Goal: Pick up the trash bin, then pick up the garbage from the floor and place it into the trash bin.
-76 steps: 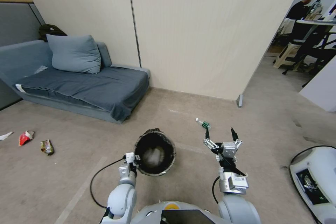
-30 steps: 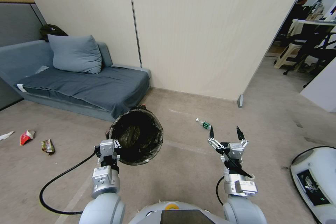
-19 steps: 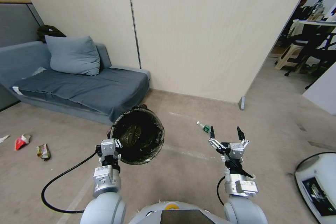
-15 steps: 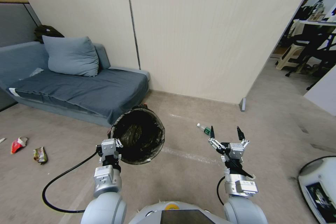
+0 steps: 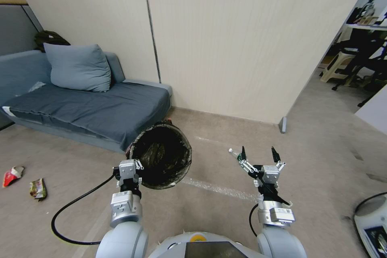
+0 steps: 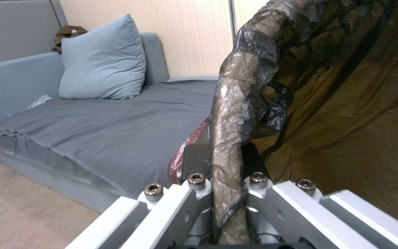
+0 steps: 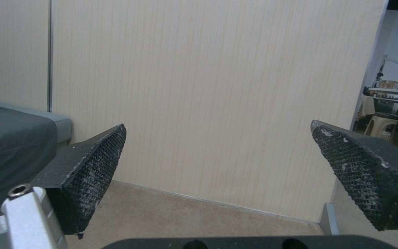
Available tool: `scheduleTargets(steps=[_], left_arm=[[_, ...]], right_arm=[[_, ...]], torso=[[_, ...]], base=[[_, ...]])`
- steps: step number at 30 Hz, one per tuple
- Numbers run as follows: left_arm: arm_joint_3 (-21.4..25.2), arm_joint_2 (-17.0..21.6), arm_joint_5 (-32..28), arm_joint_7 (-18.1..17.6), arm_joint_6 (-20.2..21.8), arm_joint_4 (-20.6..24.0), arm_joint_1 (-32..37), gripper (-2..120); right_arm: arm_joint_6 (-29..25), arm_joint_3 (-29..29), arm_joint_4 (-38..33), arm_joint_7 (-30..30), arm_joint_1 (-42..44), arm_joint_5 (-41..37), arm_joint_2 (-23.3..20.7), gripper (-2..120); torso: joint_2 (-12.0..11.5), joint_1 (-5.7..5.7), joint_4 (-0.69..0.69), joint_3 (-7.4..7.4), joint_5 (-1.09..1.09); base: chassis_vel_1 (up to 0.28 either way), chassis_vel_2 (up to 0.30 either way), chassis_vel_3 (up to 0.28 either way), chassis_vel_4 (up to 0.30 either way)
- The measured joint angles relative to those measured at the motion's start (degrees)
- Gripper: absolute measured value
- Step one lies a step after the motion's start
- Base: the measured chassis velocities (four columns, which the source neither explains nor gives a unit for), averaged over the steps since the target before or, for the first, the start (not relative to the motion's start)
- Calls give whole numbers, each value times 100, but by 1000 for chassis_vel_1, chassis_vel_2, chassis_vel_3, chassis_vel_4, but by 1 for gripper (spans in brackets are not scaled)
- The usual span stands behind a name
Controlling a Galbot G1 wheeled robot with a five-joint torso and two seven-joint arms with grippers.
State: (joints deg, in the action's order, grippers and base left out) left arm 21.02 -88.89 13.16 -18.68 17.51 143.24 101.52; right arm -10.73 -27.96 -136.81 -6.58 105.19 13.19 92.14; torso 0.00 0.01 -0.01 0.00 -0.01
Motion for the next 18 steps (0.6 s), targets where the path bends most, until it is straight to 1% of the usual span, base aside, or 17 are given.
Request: scheduleTargets(steps=[4, 15, 18], left_arm=[[36, -19, 1, -1, -9, 0, 40, 0], [-68, -55, 77, -3, -49, 0, 43, 0], [-140, -40, 83, -24, -99, 0, 85, 0]], right_arm=[[-140, 39, 70, 113, -13, 5, 0, 100], [-247, 36, 147, 151, -41, 78, 0, 100], [-227, -95, 254, 262, -169, 49, 0, 100]], torso=[[0, 0, 2, 0, 1], [0, -1, 1, -1, 1], [0, -1, 1, -1, 1]], base=[[-32, 39, 38, -38], [0, 0, 0, 0], [0, 0, 0, 0]])
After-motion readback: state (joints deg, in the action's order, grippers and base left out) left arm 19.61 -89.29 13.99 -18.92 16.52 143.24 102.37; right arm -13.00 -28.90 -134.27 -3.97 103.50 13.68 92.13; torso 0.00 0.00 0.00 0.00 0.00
